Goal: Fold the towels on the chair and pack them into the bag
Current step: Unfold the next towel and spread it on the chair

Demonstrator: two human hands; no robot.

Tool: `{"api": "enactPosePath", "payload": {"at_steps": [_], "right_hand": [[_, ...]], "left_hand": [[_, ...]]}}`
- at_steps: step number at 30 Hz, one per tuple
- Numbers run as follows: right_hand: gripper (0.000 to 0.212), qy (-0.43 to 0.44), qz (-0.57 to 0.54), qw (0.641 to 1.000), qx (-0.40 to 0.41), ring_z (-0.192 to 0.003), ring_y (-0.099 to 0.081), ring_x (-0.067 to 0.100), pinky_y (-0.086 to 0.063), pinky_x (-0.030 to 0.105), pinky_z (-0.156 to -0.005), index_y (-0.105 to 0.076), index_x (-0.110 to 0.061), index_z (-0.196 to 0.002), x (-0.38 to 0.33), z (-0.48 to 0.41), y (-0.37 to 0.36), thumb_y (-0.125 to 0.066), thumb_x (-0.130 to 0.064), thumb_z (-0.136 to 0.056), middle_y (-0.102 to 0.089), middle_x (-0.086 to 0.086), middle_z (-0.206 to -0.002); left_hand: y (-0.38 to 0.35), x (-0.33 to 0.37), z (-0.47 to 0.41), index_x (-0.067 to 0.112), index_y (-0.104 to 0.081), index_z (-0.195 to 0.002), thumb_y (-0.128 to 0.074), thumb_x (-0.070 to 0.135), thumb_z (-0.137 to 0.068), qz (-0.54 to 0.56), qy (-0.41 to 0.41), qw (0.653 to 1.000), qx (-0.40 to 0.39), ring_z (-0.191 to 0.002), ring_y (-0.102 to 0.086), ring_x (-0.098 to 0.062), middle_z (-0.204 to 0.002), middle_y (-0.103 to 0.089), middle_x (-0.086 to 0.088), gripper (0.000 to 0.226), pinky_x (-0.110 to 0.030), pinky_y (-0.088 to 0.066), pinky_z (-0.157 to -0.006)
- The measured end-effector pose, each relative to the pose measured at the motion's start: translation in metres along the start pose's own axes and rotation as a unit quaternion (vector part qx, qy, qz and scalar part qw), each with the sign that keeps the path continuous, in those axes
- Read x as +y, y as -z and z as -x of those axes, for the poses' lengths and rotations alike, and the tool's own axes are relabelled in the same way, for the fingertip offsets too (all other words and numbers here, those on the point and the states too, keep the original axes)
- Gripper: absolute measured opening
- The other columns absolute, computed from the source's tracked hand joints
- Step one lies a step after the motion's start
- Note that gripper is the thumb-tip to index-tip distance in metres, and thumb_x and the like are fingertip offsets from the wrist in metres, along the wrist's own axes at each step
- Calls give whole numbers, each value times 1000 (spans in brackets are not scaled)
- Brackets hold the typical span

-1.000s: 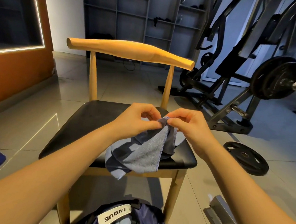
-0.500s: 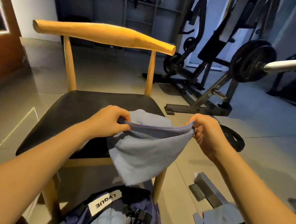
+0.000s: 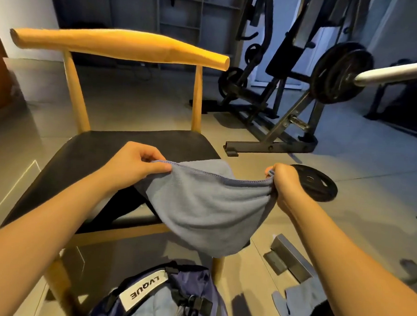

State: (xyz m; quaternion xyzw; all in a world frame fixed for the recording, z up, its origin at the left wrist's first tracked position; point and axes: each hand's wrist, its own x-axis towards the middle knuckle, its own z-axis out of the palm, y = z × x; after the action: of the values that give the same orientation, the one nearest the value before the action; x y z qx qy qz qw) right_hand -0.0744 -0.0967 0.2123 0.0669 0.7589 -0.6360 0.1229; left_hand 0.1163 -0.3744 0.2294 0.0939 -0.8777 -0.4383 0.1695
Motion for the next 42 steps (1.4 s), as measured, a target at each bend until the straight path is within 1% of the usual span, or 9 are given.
{"api": "enactPosePath", "payload": {"at_steps": [5,14,19,25,29,33,35,39,42], "right_hand": [[26,94,80,992,-23,-64,-45,21,-33,33,-59,-60,-7,-71,-8,-8,-33,-54,-17,-94,-51,10,-68],[54,126,207,959,-144,-48,-29,17,-32,29,-58,-32,-20,-57,-4,-38,-62,-79,-19,-84,-28,0,-50],[26,104,217,957,-165,-55,-44,19,-41,27,-53,-51,-8,-72,-10,-41,-65,-74,-7,-84,-45,8,-63],[3,245,46,956,-156,-78,-62,19,-54,35,-75,-71,-9,-91,-70,-19,-68,-69,-12,-92,-68,8,-83],[3,356,23,925,-135,-72,-60,13,-52,27,-65,-71,-12,-90,-131,9,-87,-70,-14,-90,-67,2,-79],[6,475,-34,870,-128,-74,-63,7,-55,23,-69,-68,-14,-84,-179,41,-115,-71,-13,-90,-68,3,-84],[8,496,7,854,-155,-76,-63,8,-55,25,-71,-68,-15,-83,-177,49,-128,-71,-15,-90,-68,0,-84],[14,432,157,852,-251,-77,-58,4,-45,21,-73,-68,-13,-98,-115,54,-141,-61,-25,-101,-64,-5,-85],[12,421,148,850,-281,-68,-48,7,-39,22,-67,-65,-19,-102,-66,53,-133,-56,-25,-103,-52,-6,-74]], "left_hand": [[6,-8,-5,22,-79,-78,-82,26,-85,-88,-3,996,-14,-77,-70,-11,-77,-75,5,8,-34,-56,-74],[28,-22,5,38,-82,-82,-79,19,-88,-114,32,981,-151,-65,-56,-10,-73,-70,0,20,-25,-48,-67],[30,-23,5,29,-82,-81,-80,21,-87,-110,37,987,-111,-64,-55,-13,-72,-71,-7,9,-31,-46,-67],[48,-19,1,22,-79,-81,-76,9,-88,-84,-14,994,65,-60,-56,-8,-69,-71,-1,15,-15,-45,-59],[72,-26,1,21,-77,-88,-74,6,-90,-73,-63,963,251,-76,-64,-15,-82,-73,0,16,-10,-48,-70],[96,-35,8,18,-77,-92,-75,8,-89,-137,-95,920,356,-86,-66,-21,-91,-72,-3,10,-27,-52,-81],[103,-48,13,27,-75,-82,-78,13,-86,-228,-52,925,300,-86,-64,-22,-87,-70,3,15,-37,-52,-82],[106,-58,25,37,-71,-65,-80,32,-81,-343,177,921,-43,-82,-67,-11,-78,-71,13,18,-32,-54,-80],[103,-46,23,33,-74,-71,-75,32,-81,-349,147,926,-12,-75,-66,-8,-72,-70,15,10,-29,-53,-72]]}}
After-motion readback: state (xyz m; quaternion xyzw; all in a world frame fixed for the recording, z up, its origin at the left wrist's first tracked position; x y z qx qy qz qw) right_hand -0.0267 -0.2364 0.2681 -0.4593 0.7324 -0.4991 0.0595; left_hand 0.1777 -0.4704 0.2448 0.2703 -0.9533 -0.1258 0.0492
